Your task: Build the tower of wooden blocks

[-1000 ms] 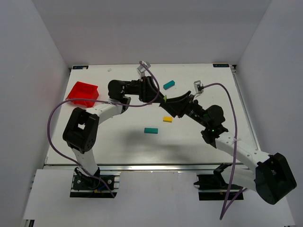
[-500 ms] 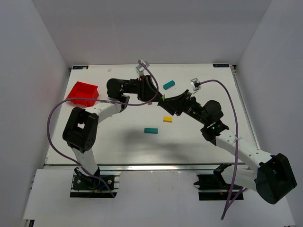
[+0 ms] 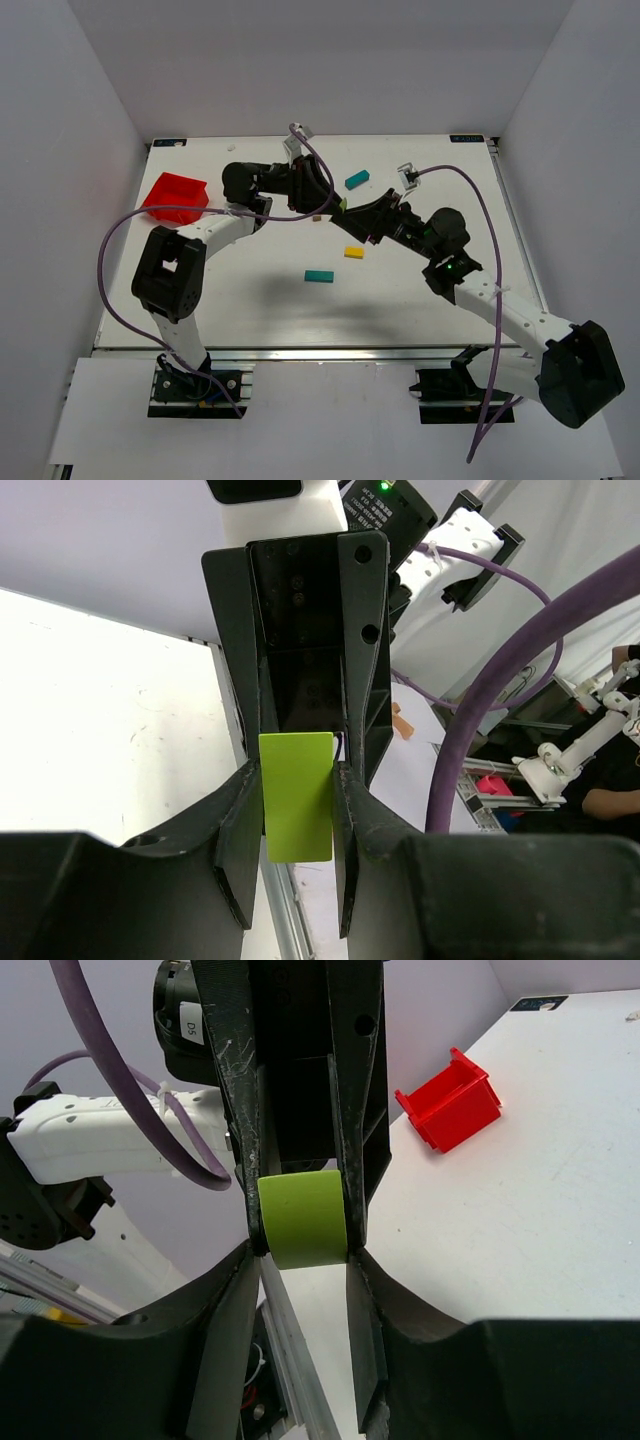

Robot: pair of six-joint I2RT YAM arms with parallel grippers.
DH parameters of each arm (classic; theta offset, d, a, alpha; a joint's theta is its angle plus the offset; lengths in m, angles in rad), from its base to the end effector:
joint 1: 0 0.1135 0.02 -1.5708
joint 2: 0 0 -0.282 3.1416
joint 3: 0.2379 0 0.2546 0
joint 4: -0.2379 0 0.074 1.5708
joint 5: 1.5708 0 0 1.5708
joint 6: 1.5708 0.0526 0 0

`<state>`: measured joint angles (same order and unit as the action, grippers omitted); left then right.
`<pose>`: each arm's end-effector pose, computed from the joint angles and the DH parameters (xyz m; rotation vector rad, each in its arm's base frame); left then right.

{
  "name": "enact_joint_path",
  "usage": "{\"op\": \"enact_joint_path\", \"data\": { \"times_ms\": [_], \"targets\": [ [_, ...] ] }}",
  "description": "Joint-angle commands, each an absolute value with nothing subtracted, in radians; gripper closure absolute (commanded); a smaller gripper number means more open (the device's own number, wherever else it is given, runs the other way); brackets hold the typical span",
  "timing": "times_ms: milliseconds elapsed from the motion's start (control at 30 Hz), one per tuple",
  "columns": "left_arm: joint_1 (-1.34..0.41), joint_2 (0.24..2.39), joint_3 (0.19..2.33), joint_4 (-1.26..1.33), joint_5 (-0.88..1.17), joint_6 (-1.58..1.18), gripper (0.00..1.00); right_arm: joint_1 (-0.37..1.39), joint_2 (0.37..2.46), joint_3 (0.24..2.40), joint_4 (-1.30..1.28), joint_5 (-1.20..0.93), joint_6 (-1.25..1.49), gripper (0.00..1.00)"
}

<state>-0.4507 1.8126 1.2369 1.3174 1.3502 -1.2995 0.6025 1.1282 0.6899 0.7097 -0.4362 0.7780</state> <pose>0.3294 -0.2164 0.3607 1.0588 1.4107 -1.9180 0.2065 0.1690 0.3503 -0.2879 1.4492 1.4312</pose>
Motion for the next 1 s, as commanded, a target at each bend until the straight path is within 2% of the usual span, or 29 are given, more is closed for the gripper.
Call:
{"op": "enact_joint_path", "data": {
  "times_ms": [0, 33, 67, 100, 133, 200, 233, 267, 300, 333, 633, 867, 967],
  "targets": [
    [-0.466, 1.787, 1.255, 1.692, 1.330, -1.261, 0.94, 0.620, 1.155, 0.710, 0.824, -0.506, 0.813, 0.80],
    [-0.466, 1.787, 1.253, 1.693, 1.333, -1.262, 0.94, 0.620, 1.157, 0.706, 0.840, -0.506, 0.811, 0.86],
    [-0.468, 1.784, 1.252, 1.694, 1.333, -1.261, 0.94, 0.618, 1.158, 0.703, 0.854, -0.506, 0.810, 0.96],
    [-0.471, 1.781, 1.252, 1.694, 1.336, -1.264, 0.93, 0.620, 1.160, 0.704, 0.854, -0.503, 0.801, 1.00],
    [-0.472, 1.778, 1.250, 1.695, 1.342, -1.262, 0.81, 0.620, 1.160, 0.707, 0.851, -0.503, 0.793, 1.00],
    [-0.469, 1.772, 1.246, 1.700, 1.344, -1.264, 0.67, 0.620, 1.155, 0.712, 0.819, -0.496, 0.779, 1.00],
    [-0.465, 1.764, 1.240, 1.704, 1.345, -1.264, 0.40, 0.618, 1.152, 0.718, 0.805, -0.495, 0.755, 1.00],
    [-0.463, 1.760, 1.236, 1.706, 1.348, -1.264, 0.18, 0.618, 1.146, 0.718, 0.792, -0.491, 0.740, 1.00],
    [-0.462, 1.756, 1.235, 1.707, 1.353, -1.264, 0.07, 0.617, 1.129, 0.716, 0.776, -0.485, 0.726, 1.00],
    [-0.459, 1.750, 1.238, 1.706, 1.367, -1.262, 0.02, 0.617, 1.120, 0.716, 0.738, -0.477, 0.689, 1.00],
    [-0.449, 1.778, 1.302, 1.641, 1.430, -1.264, 0.02, 0.612, 1.019, 0.752, 0.478, -0.381, 0.522, 1.00],
    [-0.393, 1.825, 1.429, 1.481, 1.522, -1.258, 0.02, 0.606, 1.046, 0.874, 0.012, -0.192, 0.295, 1.00],
    [-0.365, 1.923, 1.512, 1.466, 1.551, -1.368, 0.02, 0.600, 1.074, 0.925, -0.109, -0.086, 0.229, 1.00]
  ]
}}
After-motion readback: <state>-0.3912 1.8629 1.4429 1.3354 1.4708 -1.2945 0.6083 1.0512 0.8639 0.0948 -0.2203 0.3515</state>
